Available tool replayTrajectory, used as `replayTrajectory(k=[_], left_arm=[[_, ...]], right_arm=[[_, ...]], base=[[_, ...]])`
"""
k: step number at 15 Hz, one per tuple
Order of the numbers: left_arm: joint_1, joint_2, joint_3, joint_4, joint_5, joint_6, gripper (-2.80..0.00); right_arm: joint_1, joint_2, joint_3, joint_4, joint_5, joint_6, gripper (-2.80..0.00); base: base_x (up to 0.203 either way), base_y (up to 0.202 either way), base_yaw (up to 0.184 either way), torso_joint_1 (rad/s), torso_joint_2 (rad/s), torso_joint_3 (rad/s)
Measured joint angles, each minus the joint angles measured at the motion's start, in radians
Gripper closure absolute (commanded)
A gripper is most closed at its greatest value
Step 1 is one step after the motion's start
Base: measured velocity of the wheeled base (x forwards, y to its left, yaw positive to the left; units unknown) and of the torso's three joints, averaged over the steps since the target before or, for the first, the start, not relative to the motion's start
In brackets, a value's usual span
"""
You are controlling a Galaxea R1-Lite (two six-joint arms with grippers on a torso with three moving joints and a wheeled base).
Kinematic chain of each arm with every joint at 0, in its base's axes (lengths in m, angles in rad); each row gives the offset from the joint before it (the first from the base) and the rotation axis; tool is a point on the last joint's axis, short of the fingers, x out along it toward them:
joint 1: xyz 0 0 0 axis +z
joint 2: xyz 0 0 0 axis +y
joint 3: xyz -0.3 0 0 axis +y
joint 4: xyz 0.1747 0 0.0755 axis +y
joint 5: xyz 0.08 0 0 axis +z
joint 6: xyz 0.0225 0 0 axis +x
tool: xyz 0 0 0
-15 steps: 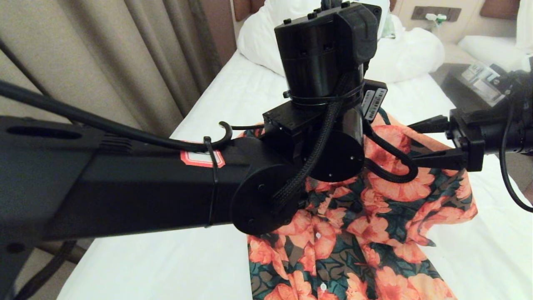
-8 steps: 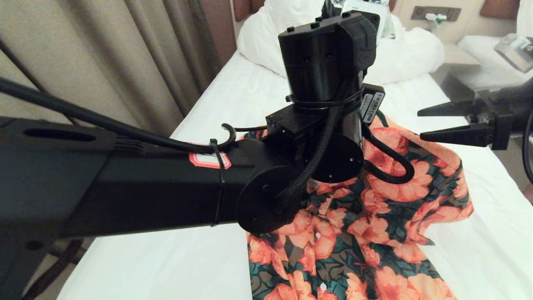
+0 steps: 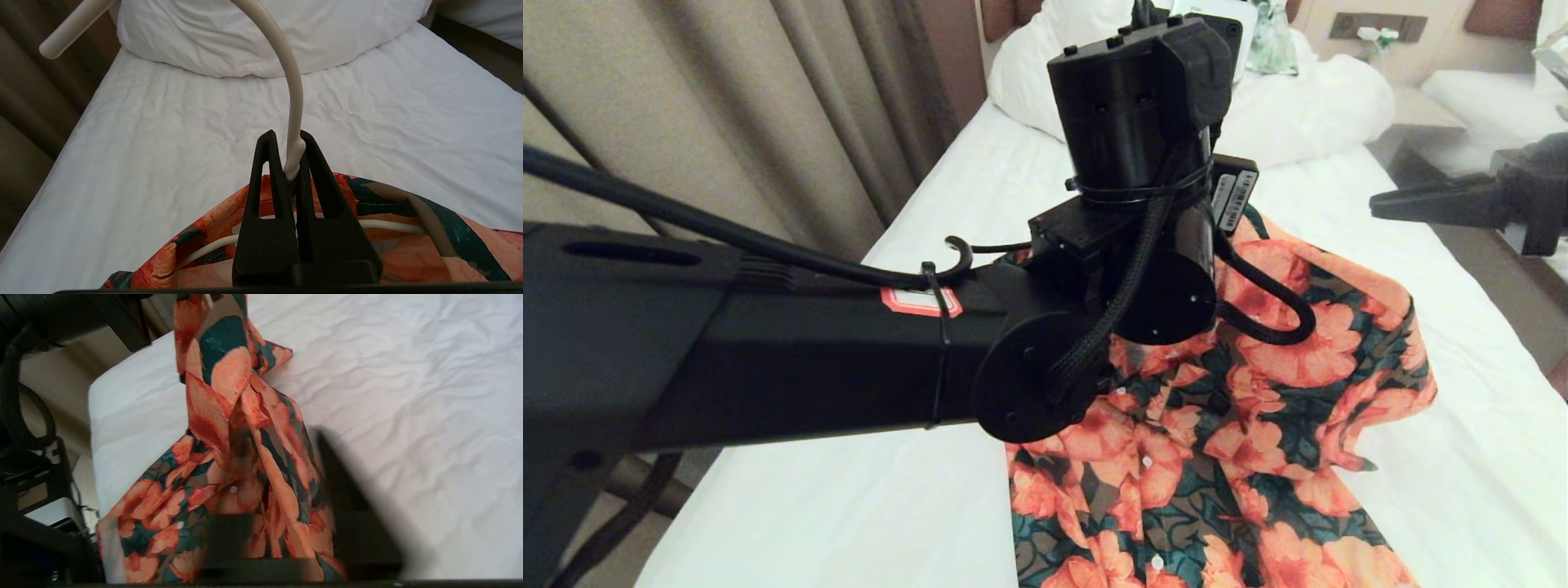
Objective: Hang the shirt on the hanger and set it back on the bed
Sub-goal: Take the clothes hanger out of the clothes
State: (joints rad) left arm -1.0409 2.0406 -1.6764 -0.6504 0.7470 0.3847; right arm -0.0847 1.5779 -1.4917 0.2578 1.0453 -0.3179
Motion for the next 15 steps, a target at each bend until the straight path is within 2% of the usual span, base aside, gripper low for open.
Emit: replayTrajectory(k=[3,5,15], left_arm=[[0.003,-0.001,0.002,-0.001,0.0,0.0,0.0],[0.006,-0.002,0.003,0.001,0.0,0.0,0.0],[0.01,-0.007,-0.007,0.003,-0.004,0.002,0.0]], right_arm=[[-0.018,-0.002,0.014,-0.021,-0.002,0.005,0.0],[-0.028,-0.002,0.016,-0.021,-0.002,0.007,0.0],[-0.05,-0.004,0.022,-0.066,-0.002,0.015,0.0]], base=[[0.0,0.0,0.0,0.0,0.0,0.0],[0.0,0.0,0.0,0.052,-0.27,-0.206],[0.0,0.0,0.0,0.127,-0.48,-0.355]])
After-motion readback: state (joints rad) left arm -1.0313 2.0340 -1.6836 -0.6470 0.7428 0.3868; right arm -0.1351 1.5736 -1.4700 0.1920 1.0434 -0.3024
